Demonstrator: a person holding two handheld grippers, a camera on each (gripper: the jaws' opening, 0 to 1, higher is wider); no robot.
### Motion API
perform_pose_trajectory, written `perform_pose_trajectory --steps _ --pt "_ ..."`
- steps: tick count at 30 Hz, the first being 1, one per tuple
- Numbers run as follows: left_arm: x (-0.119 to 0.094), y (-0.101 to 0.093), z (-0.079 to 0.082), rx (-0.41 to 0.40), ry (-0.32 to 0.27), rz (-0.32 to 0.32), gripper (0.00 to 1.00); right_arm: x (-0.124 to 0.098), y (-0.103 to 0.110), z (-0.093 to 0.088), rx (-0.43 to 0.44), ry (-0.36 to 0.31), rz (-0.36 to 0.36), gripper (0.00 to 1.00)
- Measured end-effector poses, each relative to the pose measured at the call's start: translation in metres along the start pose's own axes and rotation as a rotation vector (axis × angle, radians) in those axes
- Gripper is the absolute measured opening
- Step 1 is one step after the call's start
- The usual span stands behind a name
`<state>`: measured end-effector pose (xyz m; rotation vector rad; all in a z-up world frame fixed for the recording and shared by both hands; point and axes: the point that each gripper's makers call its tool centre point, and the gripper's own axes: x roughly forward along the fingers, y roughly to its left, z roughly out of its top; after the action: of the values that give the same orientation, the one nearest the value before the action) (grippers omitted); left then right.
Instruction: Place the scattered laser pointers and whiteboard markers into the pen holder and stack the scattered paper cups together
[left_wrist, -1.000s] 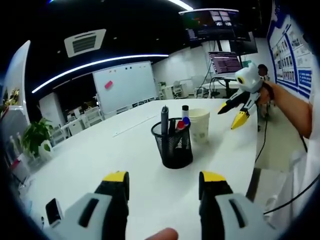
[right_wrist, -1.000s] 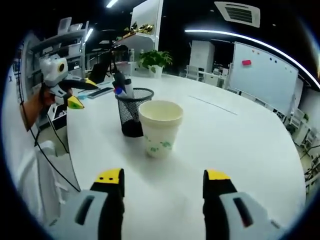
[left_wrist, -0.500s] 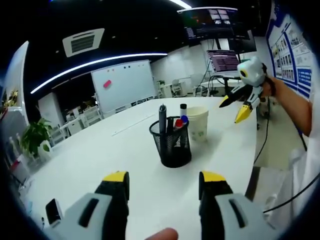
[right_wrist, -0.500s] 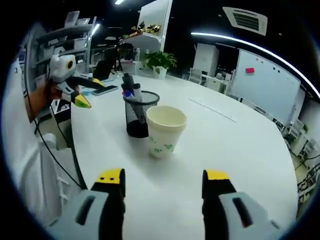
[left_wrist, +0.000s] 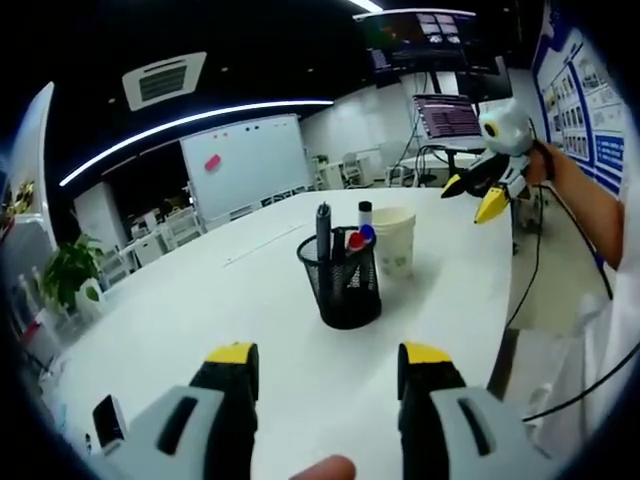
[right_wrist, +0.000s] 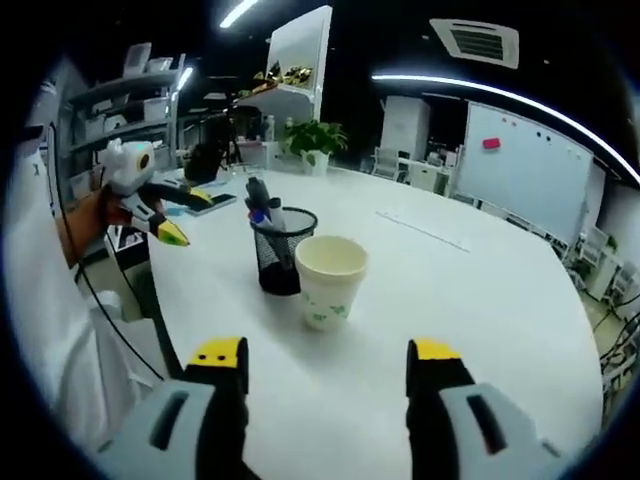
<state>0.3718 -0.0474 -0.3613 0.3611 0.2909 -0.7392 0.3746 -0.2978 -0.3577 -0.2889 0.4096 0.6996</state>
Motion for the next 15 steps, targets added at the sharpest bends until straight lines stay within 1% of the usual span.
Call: perform_pose_trajectory --steps 8,10,15 --pt "-0.0007 -0.0008 -0.0016 0.002 0.009 -0.004 0.56 -0.0034 -0.0032 0.0000 0.008 0.002 -0.024 0.63" --pt "-0.0006 -0.0008 -0.0022 0.001 0.012 -0.004 0.57 -0.0044 -0.0009 0.0005 0.003 0.000 -0.017 0.62" --pt "-0.0001 -0.0014 -0.0045 0.000 0.020 -0.008 0.57 -0.0036 0.0057 -0.0042 -0.008 0.027 0.001 0.62"
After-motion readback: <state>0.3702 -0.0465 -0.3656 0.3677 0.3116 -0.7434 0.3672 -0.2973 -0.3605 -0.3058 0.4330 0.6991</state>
